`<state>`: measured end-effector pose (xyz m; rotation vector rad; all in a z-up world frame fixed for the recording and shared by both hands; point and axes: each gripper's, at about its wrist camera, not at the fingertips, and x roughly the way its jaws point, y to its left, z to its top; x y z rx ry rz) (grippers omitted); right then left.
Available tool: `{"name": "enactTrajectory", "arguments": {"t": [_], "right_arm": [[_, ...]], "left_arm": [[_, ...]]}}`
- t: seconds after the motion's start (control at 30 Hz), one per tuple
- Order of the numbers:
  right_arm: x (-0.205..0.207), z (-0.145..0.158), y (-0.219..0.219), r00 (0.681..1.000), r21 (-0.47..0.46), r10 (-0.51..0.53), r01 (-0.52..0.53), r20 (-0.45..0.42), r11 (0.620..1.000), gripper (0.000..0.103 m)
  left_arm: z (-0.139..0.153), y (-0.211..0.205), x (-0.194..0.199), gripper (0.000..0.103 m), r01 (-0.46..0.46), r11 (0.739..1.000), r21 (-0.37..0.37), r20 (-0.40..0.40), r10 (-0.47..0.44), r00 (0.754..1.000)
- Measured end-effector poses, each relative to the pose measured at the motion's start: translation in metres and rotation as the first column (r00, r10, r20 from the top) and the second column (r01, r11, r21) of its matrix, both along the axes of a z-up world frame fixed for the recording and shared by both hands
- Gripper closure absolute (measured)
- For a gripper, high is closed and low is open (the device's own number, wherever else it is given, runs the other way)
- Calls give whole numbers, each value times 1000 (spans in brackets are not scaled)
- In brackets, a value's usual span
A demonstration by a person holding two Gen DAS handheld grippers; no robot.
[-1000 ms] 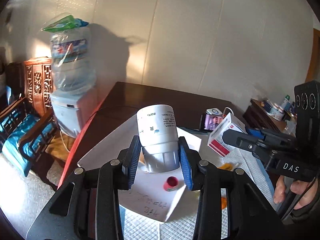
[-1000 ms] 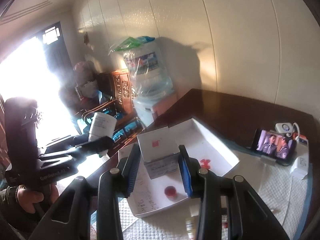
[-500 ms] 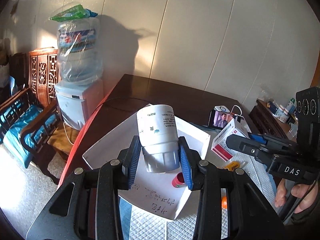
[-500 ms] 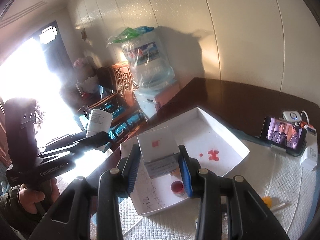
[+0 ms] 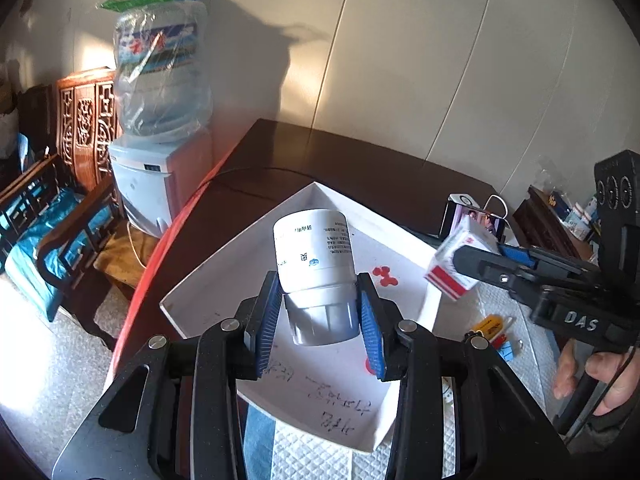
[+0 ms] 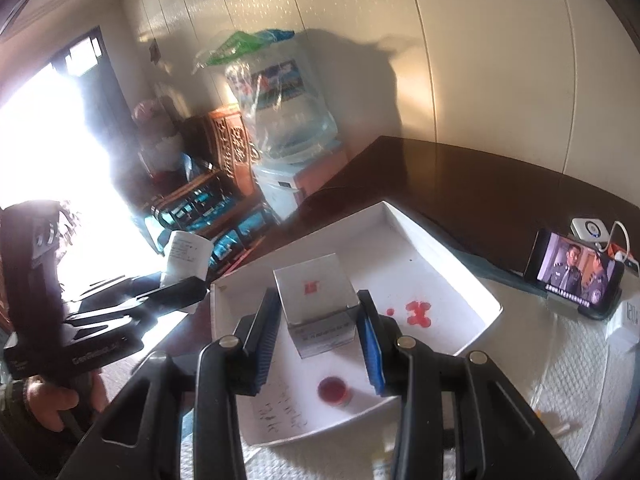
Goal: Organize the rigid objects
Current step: 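Carry the pill bottle and medicine box over the white tray with both grippers, then open the left gripper to drop the bottle in the tray while the right releases the box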
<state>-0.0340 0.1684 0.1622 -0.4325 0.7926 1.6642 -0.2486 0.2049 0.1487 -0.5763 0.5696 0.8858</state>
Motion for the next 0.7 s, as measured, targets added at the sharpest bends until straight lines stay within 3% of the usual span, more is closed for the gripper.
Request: {"name": "enactTrajectory", "arguments": {"t": [0.1,0.23,0.47,0.7], "right_arm": [[0,-9,16,1000,-22,-3,4,15,1000,65],[16,-25,29,998,-66,-52,50,-33,997,65],[37,-48,31,987,-131,-114,100,-110,986,65],[35,-62,38,987,-182,-116,95,-110,979,63]], "left_arm": [[-15,14,9,66,-2,998,-55,-8,2,1000],[-33,23,19,66,-8,992,-127,-9,7,1000],[-43,28,24,66,-23,987,-162,-34,18,999],[-57,28,29,66,-19,979,-204,-51,9,999]]}}
